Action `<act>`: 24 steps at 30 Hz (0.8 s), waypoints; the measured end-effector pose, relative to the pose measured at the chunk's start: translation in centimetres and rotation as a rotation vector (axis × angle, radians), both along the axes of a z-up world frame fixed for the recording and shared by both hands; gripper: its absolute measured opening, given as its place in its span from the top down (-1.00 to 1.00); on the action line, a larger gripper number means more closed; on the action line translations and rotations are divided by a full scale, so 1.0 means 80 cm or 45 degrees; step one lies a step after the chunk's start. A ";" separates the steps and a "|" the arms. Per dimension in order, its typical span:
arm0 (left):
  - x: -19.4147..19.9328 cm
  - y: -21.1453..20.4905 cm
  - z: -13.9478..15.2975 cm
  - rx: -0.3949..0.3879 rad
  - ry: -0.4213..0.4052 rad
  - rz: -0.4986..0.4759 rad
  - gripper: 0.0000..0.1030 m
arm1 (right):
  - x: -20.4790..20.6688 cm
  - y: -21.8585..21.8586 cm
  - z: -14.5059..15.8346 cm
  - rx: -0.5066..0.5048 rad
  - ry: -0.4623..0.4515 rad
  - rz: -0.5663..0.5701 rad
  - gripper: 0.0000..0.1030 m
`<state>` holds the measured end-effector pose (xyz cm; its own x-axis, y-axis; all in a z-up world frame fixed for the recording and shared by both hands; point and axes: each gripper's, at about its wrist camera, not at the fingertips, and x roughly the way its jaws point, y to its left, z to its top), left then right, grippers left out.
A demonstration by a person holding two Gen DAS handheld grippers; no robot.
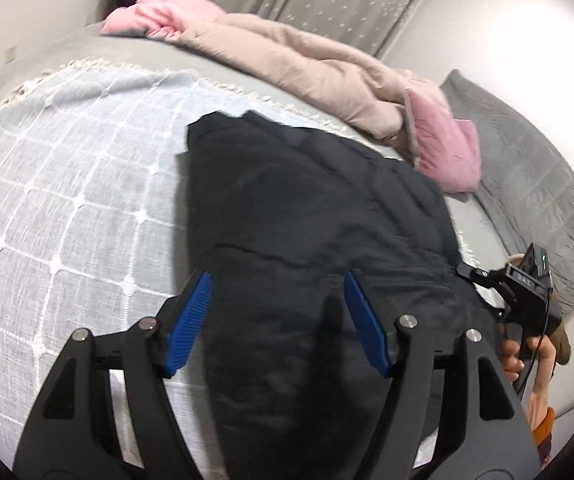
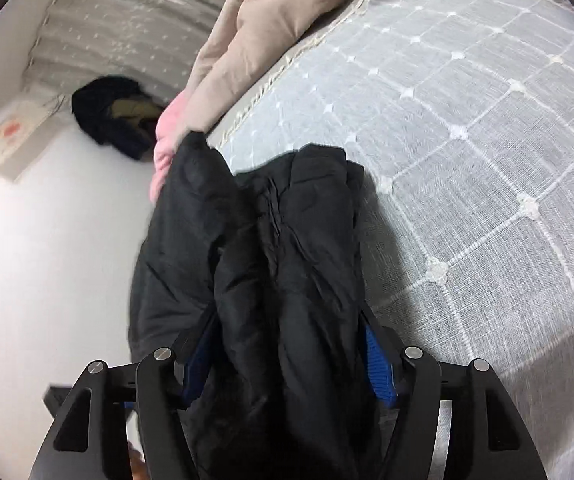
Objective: Fold large clothes
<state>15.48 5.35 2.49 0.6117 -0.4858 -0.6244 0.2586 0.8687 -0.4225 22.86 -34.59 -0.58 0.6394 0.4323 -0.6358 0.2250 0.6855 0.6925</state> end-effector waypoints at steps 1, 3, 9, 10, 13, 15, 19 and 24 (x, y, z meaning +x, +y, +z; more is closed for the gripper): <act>-0.008 -0.006 0.005 0.007 -0.022 -0.021 -0.35 | -0.005 -0.001 0.010 -0.054 -0.017 -0.012 -0.29; -0.028 -0.021 0.015 0.050 -0.069 -0.066 -0.36 | -0.019 0.014 0.040 -0.212 -0.083 -0.027 -0.29; -0.071 -0.086 0.031 0.311 -0.249 -0.208 -0.59 | -0.063 0.091 0.069 -0.587 -0.166 0.170 -0.32; -0.070 -0.090 0.027 0.337 -0.216 -0.210 -0.59 | -0.052 0.095 0.062 -0.646 -0.122 0.199 -0.33; -0.051 -0.090 -0.001 0.373 -0.069 -0.176 -0.62 | -0.049 0.086 0.016 -0.611 0.007 0.227 -0.67; -0.040 -0.070 0.002 0.302 -0.028 -0.119 -0.67 | -0.040 0.060 -0.024 -0.431 0.089 0.210 -0.91; 0.003 -0.012 -0.011 0.040 0.137 0.023 -0.82 | -0.018 0.021 -0.070 -0.023 0.092 0.184 -0.95; 0.046 0.044 -0.103 -0.644 0.558 0.017 -0.74 | -0.016 0.040 -0.067 0.108 0.000 0.275 -0.07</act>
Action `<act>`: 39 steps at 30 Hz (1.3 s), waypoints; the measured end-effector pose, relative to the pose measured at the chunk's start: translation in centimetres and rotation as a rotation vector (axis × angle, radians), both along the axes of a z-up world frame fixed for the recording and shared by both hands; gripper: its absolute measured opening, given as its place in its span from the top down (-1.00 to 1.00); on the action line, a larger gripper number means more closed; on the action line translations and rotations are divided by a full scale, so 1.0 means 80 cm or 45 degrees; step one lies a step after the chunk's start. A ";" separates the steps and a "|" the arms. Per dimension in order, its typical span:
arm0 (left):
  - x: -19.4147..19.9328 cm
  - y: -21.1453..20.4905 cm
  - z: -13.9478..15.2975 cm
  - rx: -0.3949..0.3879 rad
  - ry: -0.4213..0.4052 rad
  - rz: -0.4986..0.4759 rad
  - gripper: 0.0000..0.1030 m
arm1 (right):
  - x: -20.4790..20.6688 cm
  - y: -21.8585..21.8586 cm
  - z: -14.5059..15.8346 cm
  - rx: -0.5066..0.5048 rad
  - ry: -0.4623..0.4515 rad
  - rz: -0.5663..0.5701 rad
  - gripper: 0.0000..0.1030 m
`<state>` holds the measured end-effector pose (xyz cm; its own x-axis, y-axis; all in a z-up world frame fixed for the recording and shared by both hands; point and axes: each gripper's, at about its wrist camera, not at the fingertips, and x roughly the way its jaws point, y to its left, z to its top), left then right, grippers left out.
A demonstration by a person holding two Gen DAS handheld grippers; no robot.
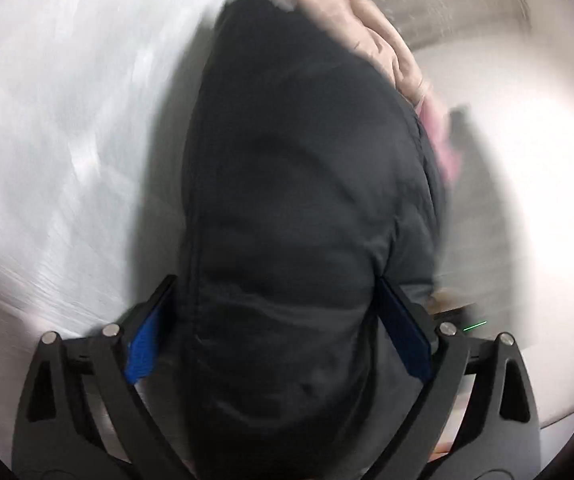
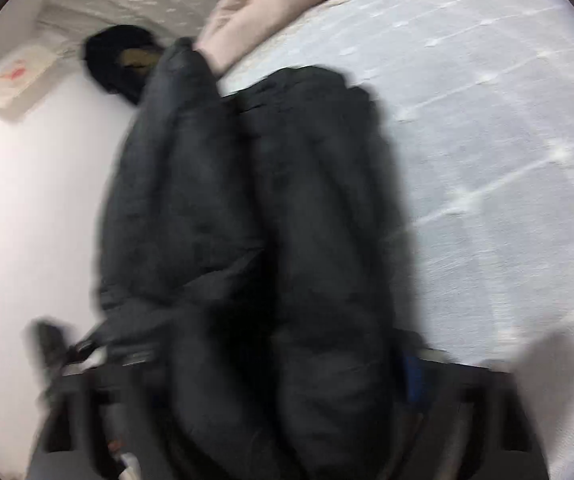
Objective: Fold large clothes
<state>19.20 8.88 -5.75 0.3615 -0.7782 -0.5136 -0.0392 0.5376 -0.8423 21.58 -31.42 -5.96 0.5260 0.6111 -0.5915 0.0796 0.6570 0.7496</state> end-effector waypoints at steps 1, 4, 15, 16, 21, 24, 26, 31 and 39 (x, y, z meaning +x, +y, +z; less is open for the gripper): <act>-0.002 0.003 0.005 -0.038 -0.033 0.005 -0.44 | -0.002 0.005 0.006 -0.013 -0.023 0.004 0.10; -0.012 0.017 0.039 -0.052 -0.133 0.060 -0.02 | -0.010 0.037 0.047 -0.169 -0.142 0.027 0.41; -0.093 0.227 0.152 0.216 -0.549 0.410 -0.07 | -0.009 0.252 0.136 -0.164 -0.553 0.342 0.43; -0.093 0.243 0.145 0.352 -0.495 0.441 -0.18 | -0.001 0.267 0.128 -0.173 -0.519 0.370 0.33; -0.074 0.274 0.083 0.591 -0.136 0.462 -0.44 | 0.040 0.329 0.033 -0.335 -0.153 0.463 -0.34; -0.083 0.262 0.111 0.709 -0.224 0.456 -0.45 | 0.022 0.311 0.037 -0.350 -0.182 0.401 -0.46; -0.090 0.248 0.131 0.788 -0.283 0.468 -0.66 | -0.006 0.294 0.050 -0.397 -0.190 0.397 -0.46; -0.133 0.231 0.137 0.857 -0.261 0.488 -0.89 | -0.080 0.264 0.112 -0.632 -0.274 0.358 -0.51; -0.189 0.150 0.142 1.091 -0.245 0.498 -0.96 | -0.168 0.240 0.147 -0.908 -0.314 0.273 -0.73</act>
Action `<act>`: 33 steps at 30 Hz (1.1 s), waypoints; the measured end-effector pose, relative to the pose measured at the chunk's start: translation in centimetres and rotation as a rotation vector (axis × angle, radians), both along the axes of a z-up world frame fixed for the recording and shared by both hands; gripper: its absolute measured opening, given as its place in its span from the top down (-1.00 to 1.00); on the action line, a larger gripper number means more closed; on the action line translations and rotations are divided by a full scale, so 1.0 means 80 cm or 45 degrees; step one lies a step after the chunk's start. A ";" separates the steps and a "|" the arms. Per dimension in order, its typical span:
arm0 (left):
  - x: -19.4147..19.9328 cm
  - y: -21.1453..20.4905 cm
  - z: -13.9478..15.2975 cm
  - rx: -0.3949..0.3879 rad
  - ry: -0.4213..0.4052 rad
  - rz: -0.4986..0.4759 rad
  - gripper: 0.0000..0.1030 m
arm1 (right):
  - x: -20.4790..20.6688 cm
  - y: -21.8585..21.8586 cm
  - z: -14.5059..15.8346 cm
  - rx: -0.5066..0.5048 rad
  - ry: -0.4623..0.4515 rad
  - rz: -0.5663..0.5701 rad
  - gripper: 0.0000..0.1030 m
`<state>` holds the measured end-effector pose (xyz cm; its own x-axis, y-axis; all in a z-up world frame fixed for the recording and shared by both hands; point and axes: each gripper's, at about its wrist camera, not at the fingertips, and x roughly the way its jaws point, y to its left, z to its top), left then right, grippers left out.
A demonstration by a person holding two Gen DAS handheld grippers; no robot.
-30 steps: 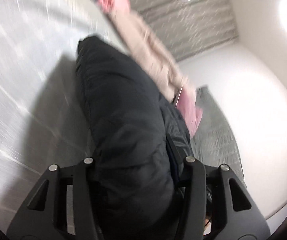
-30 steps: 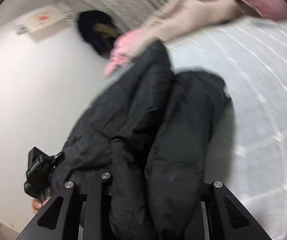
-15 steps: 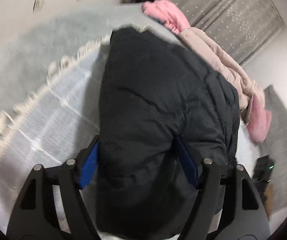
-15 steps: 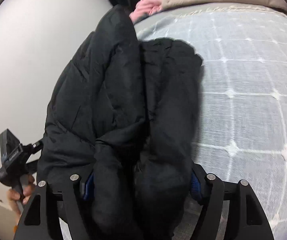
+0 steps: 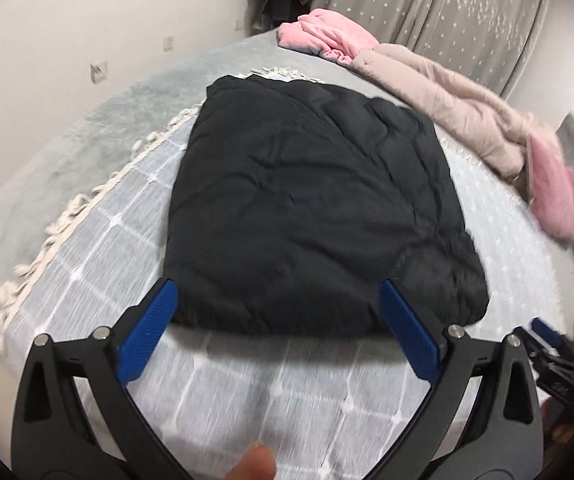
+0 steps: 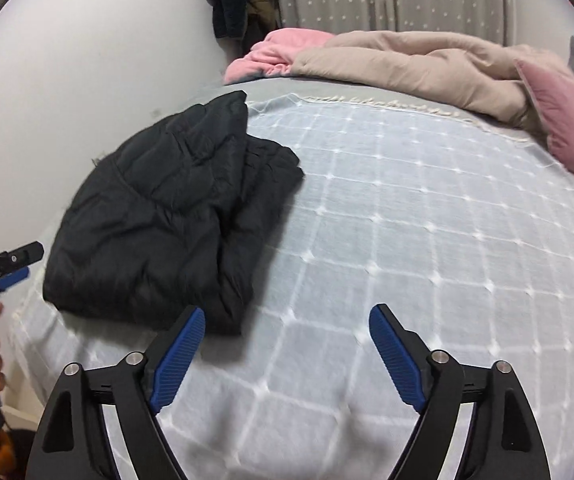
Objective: Fold large clothes
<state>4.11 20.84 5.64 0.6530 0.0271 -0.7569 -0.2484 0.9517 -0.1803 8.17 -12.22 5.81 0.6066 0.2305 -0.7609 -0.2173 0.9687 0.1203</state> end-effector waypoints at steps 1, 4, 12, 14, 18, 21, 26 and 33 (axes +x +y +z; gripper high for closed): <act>-0.008 -0.010 -0.003 0.049 0.004 0.017 -0.96 | -0.004 0.010 0.003 0.002 -0.002 -0.004 -0.74; -0.029 -0.038 -0.008 0.121 0.029 0.045 -0.96 | -0.010 0.022 -0.012 -0.026 -0.017 -0.032 -0.75; -0.057 -0.075 -0.027 0.193 0.081 0.104 -0.96 | -0.017 0.066 -0.030 -0.118 -0.035 0.034 -0.75; -0.056 -0.080 -0.025 0.242 0.067 0.112 -0.96 | -0.017 0.072 -0.032 -0.126 -0.031 0.053 -0.75; -0.056 -0.087 -0.026 0.277 0.060 0.114 -0.96 | -0.014 0.078 -0.035 -0.113 -0.018 0.070 -0.75; -0.055 -0.088 -0.031 0.254 0.081 0.108 -0.96 | -0.013 0.080 -0.037 -0.120 -0.012 0.071 -0.75; -0.055 -0.088 -0.032 0.252 0.087 0.108 -0.96 | -0.012 0.085 -0.044 -0.143 0.003 0.093 -0.75; -0.055 -0.088 -0.034 0.251 0.091 0.108 -0.96 | -0.013 0.090 -0.048 -0.161 0.008 0.107 -0.75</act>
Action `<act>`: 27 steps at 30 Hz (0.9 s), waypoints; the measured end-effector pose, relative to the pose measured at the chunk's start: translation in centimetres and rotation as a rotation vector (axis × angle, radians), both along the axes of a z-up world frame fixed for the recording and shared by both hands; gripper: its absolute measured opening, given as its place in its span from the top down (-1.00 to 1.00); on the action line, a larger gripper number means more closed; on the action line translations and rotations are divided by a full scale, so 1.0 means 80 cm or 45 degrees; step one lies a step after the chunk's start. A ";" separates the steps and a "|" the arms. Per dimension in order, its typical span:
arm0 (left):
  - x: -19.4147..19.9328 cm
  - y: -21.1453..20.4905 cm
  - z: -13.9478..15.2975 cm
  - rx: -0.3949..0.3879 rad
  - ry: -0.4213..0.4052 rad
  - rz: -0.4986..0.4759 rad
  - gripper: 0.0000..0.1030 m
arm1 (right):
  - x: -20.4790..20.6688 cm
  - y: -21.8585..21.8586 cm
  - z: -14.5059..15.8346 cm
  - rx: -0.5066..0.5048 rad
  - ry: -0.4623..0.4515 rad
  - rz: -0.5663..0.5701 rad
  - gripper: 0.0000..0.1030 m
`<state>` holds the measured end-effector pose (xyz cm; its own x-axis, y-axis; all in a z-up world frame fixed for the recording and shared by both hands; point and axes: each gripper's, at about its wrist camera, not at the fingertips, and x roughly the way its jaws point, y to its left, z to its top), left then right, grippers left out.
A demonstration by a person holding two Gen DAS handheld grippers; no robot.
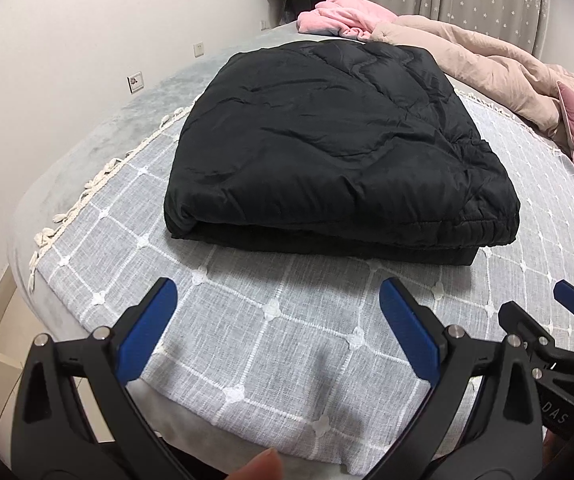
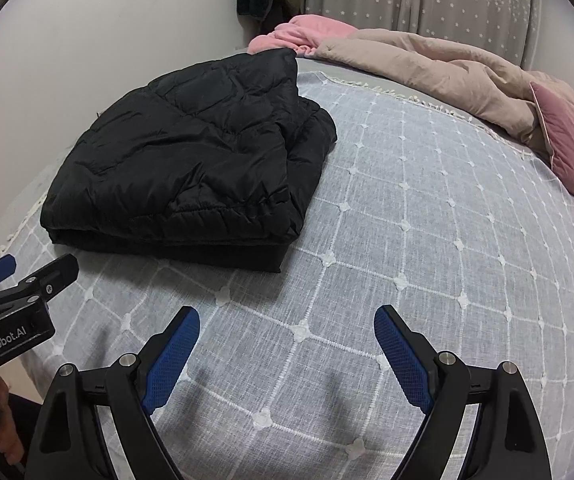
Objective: Fold large clothes
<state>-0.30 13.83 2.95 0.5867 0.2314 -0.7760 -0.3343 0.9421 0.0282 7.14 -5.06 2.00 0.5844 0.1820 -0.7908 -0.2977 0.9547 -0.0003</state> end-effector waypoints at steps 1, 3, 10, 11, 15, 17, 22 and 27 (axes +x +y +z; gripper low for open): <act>0.000 0.001 0.000 0.000 0.000 0.001 -0.96 | 0.000 0.000 0.000 -0.001 0.002 0.002 -0.75; 0.000 0.002 0.000 -0.002 -0.003 0.006 -0.96 | 0.001 0.001 -0.001 -0.005 0.003 0.002 -0.75; 0.000 0.006 -0.001 -0.005 0.003 0.005 -0.96 | 0.001 0.001 -0.001 -0.008 0.004 0.005 -0.75; 0.001 0.006 -0.001 -0.006 0.004 0.003 -0.96 | 0.001 0.001 -0.002 -0.010 0.004 0.007 -0.75; 0.000 0.006 -0.002 -0.006 0.006 0.005 -0.96 | 0.002 0.001 -0.003 -0.014 0.004 0.012 -0.75; 0.000 0.006 -0.002 -0.003 0.006 0.008 -0.96 | 0.002 0.001 -0.003 -0.014 0.004 0.014 -0.75; 0.000 0.008 -0.002 -0.005 0.006 0.010 -0.96 | 0.002 0.002 -0.004 -0.014 0.004 0.014 -0.75; -0.001 0.009 -0.002 -0.006 0.008 0.010 -0.96 | 0.002 0.002 -0.004 -0.018 0.004 0.017 -0.75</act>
